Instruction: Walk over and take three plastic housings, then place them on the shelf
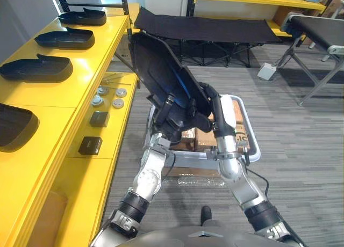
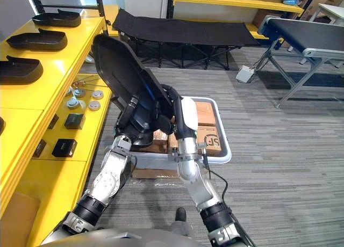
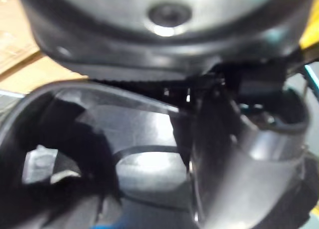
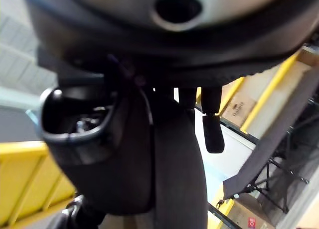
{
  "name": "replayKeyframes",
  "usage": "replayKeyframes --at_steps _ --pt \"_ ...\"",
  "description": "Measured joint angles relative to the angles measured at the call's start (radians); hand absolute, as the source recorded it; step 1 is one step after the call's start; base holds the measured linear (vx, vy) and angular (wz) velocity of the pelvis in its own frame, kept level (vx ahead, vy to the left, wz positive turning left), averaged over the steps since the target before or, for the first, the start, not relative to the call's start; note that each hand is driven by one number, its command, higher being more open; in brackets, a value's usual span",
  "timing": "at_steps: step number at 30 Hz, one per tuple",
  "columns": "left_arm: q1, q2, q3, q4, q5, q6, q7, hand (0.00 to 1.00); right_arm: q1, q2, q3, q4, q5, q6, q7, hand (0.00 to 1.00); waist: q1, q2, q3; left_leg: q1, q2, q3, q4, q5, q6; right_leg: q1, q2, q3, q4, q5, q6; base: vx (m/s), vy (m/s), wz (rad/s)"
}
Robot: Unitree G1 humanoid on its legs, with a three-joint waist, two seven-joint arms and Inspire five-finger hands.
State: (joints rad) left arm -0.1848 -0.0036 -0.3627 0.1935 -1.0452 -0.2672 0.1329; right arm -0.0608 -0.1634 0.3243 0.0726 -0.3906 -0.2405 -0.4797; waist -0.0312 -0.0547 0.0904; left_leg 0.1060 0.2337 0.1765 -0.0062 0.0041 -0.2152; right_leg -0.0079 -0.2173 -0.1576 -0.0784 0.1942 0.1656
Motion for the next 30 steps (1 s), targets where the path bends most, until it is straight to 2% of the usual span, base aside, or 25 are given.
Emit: replayKeyframes --at_steps 1,3,4,7,12,14,15,16,18,21,24,27,30 --pt "0.008 -0.002 0.008 -0.035 0.080 0.001 0.048 0.00 0.019 0.024 -0.005 -0.021 0.057 0.012 -0.011 1.00 -0.002 0.005 -0.003 0.001 0.000 0.001 0.000 0.000 0.000 0.000 0.000 0.000 0.000 0.000 0.000 0.00 0.000 0.00" --pt "0.030 -0.003 0.012 -0.086 0.155 0.006 0.081 0.00 0.034 0.037 -0.025 -0.046 0.091 0.015 -0.011 1.00 -0.002 0.008 -0.004 0.002 0.000 0.002 0.000 -0.001 -0.001 0.000 0.000 0.000 0.000 0.000 0.000 0.00 0.000 0.00" --pt "0.062 -0.010 0.029 -0.146 0.263 0.012 0.119 0.00 0.065 0.053 -0.061 -0.090 0.134 0.013 -0.012 1.00 -0.003 0.011 -0.006 0.003 0.000 0.003 0.000 -0.002 -0.002 0.002 0.000 0.000 0.000 -0.001 0.000 0.00 0.000 0.00" --pt "0.096 -0.016 0.079 -0.207 0.419 0.021 0.167 0.00 0.103 0.057 -0.116 -0.148 0.193 0.006 -0.009 1.00 -0.004 0.018 -0.011 0.010 0.000 0.004 0.000 -0.005 -0.003 0.008 0.000 0.000 0.000 -0.002 -0.001 0.00 0.000 0.00" --pt "0.154 -0.027 0.141 -0.298 0.720 0.030 0.234 0.00 0.150 0.075 -0.134 -0.197 0.262 -0.015 0.043 1.00 -0.002 0.033 -0.020 0.011 0.000 0.004 0.000 -0.009 0.002 0.010 0.000 0.000 0.000 -0.006 -0.003 0.00 0.000 0.00" --pt "0.173 -0.025 0.215 -0.310 0.816 0.029 0.276 0.00 0.185 0.102 -0.207 -0.224 0.313 -0.021 0.059 1.00 -0.002 0.043 -0.026 0.011 0.000 0.004 0.000 -0.011 0.003 0.010 0.000 0.000 0.000 -0.009 -0.006 0.00 0.000 0.00" --pt "0.204 -0.026 0.302 -0.321 0.863 0.028 0.327 0.00 0.224 0.101 -0.289 -0.247 0.361 -0.022 0.085 1.00 -0.005 0.051 -0.030 0.014 0.000 0.007 0.000 -0.013 0.002 0.011 0.000 0.000 0.000 -0.011 -0.006 0.00 0.000 0.00" --pt "0.209 -0.026 0.313 -0.321 0.865 0.027 0.333 0.00 0.230 0.101 -0.298 -0.249 0.368 -0.022 0.089 1.00 -0.005 0.052 -0.031 0.015 0.000 0.007 0.000 -0.013 0.002 0.011 0.000 0.000 0.000 -0.011 -0.005 0.00 0.000 0.00" --pt "0.264 -0.025 0.410 -0.326 0.864 0.025 0.373 0.00 0.277 0.100 -0.382 -0.250 0.422 -0.022 0.123 1.00 -0.005 0.054 -0.032 0.017 0.000 0.009 0.000 -0.014 0.001 0.012 0.000 0.002 0.000 -0.013 -0.006 0.00 0.000 0.00" --pt "0.362 -0.025 0.437 -0.369 0.860 0.025 0.383 0.00 0.330 0.103 -0.382 -0.254 0.456 -0.016 0.185 1.00 -0.001 0.054 -0.032 0.017 0.000 0.010 0.000 -0.016 -0.002 0.012 0.000 0.002 0.000 -0.015 -0.007 0.00 0.000 0.00" --pt "0.439 -0.028 0.439 -0.422 0.831 0.025 0.355 0.00 0.342 0.103 -0.344 -0.254 0.469 -0.010 0.243 1.00 0.004 0.054 -0.032 0.009 0.000 0.007 0.002 -0.018 -0.003 0.010 0.000 -0.002 0.000 -0.017 -0.007 0.00 0.001 0.02" --pt "0.482 -0.030 0.436 -0.497 0.763 0.022 0.303 0.00 0.342 0.103 -0.296 -0.275 0.540 0.000 0.305 1.00 0.023 0.054 -0.032 -0.003 0.001 -0.012 0.006 -0.021 0.003 0.012 -0.002 -0.019 0.000 -0.021 -0.007 -0.01 0.005 0.19" --pt "0.496 -0.030 0.446 -0.569 0.760 0.003 0.277 0.00 0.337 0.102 -0.275 -0.278 0.597 0.017 0.316 1.00 0.036 0.055 -0.033 -0.054 0.001 -0.086 0.034 -0.023 0.006 0.030 -0.008 -0.089 0.000 -0.029 -0.005 0.00 0.003 0.62"
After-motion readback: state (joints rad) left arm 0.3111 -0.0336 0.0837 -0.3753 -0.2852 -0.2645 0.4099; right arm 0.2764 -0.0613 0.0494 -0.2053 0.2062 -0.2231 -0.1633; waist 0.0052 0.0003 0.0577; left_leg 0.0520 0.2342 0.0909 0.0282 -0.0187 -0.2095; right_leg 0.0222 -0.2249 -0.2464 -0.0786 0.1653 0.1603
